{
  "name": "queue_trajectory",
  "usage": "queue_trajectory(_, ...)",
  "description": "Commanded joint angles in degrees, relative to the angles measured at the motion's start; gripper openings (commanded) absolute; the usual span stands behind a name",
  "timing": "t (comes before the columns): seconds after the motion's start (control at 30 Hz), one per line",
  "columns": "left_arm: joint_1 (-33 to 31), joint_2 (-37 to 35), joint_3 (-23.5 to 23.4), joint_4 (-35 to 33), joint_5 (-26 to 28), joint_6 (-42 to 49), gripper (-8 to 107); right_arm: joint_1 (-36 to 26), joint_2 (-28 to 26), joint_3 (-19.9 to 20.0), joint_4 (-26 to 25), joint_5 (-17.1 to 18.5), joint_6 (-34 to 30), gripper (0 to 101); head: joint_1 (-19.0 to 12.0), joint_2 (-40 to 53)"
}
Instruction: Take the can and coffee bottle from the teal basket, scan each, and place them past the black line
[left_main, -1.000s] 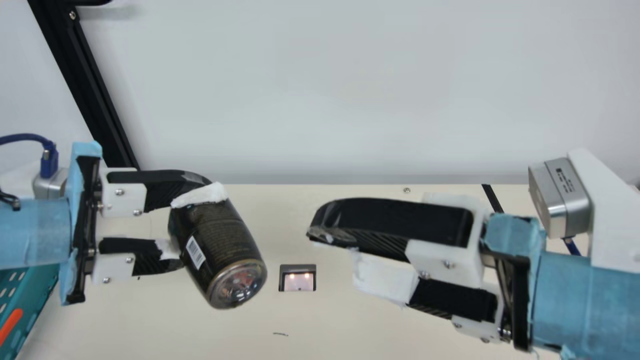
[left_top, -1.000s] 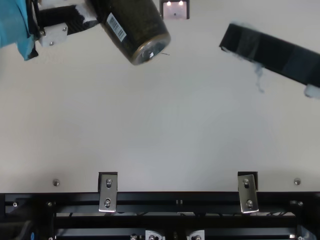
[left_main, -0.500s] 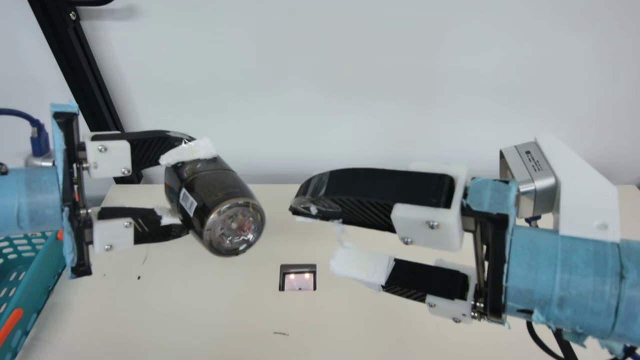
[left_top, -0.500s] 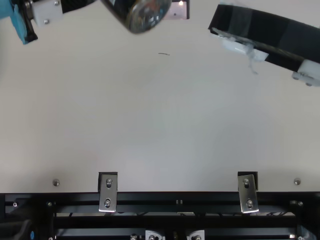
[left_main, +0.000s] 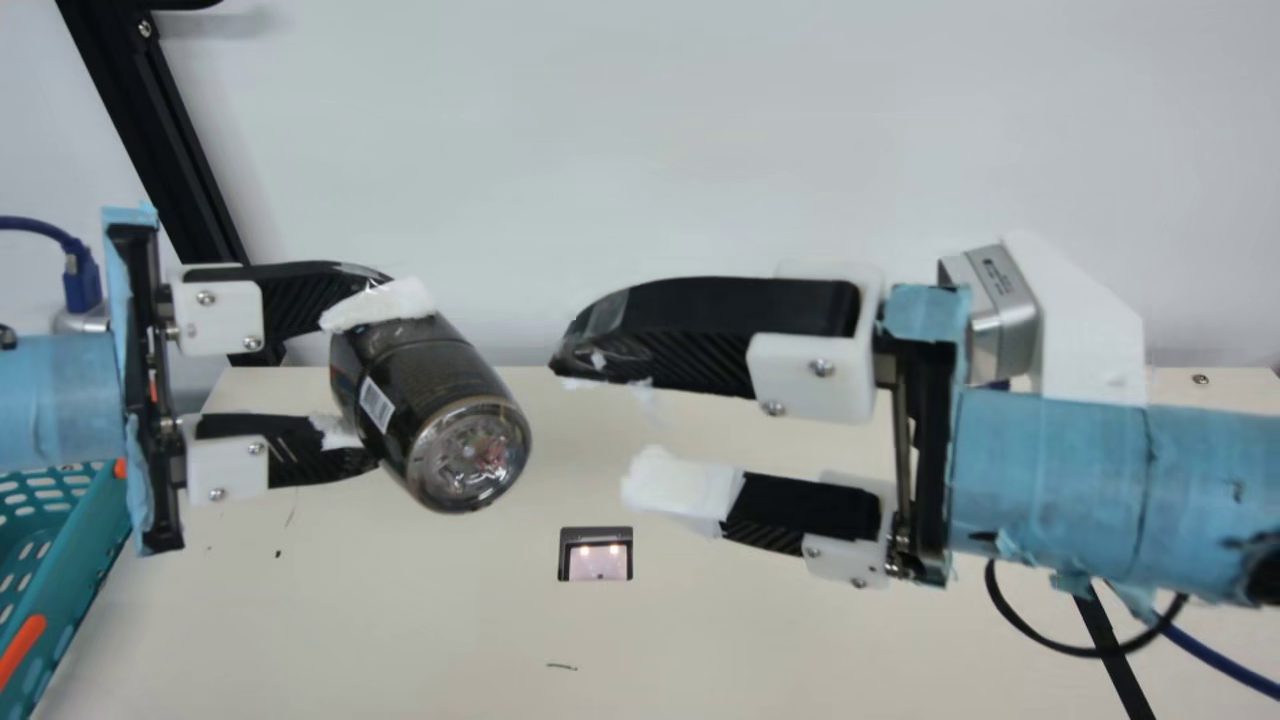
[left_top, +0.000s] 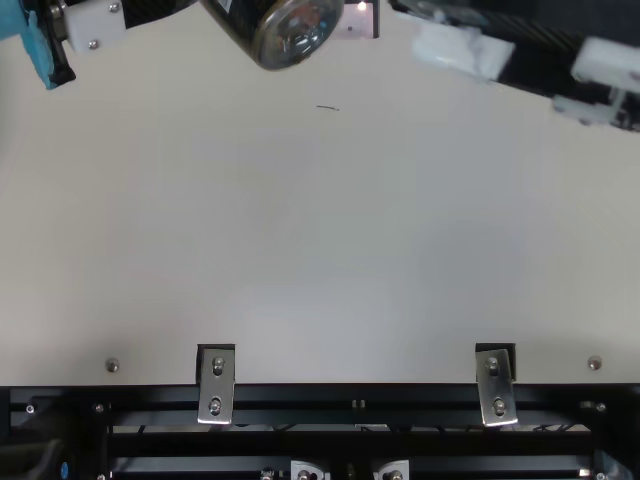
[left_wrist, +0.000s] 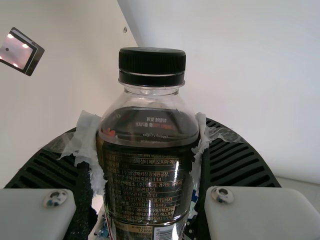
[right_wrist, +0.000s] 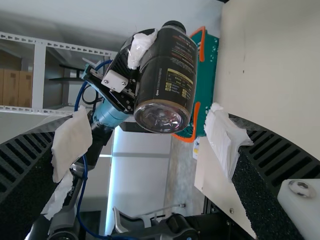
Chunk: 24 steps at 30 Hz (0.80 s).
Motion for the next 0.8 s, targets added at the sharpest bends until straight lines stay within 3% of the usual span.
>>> queue_trajectory(0.0, 0.0, 0.0, 0.0, 0.0, 0.0, 0.0, 10, 0.2, 2.5, -0.8, 0.1, 0.7, -0.1, 101, -1.5, 0.1)
queue_trajectory(0.37, 0.0, 0.0, 0.0, 0.0, 0.0, 0.0, 10, 1.5, 10.8, -4.3, 1.2, 2.3, -0.3, 101, -1.5, 0.1)
queue_trajectory(0.77, 0.0, 0.0, 0.0, 0.0, 0.0, 0.0, 10, 5.6, 18.3, -9.6, 4.3, 0.8, 0.2, 101, -1.5, 0.1)
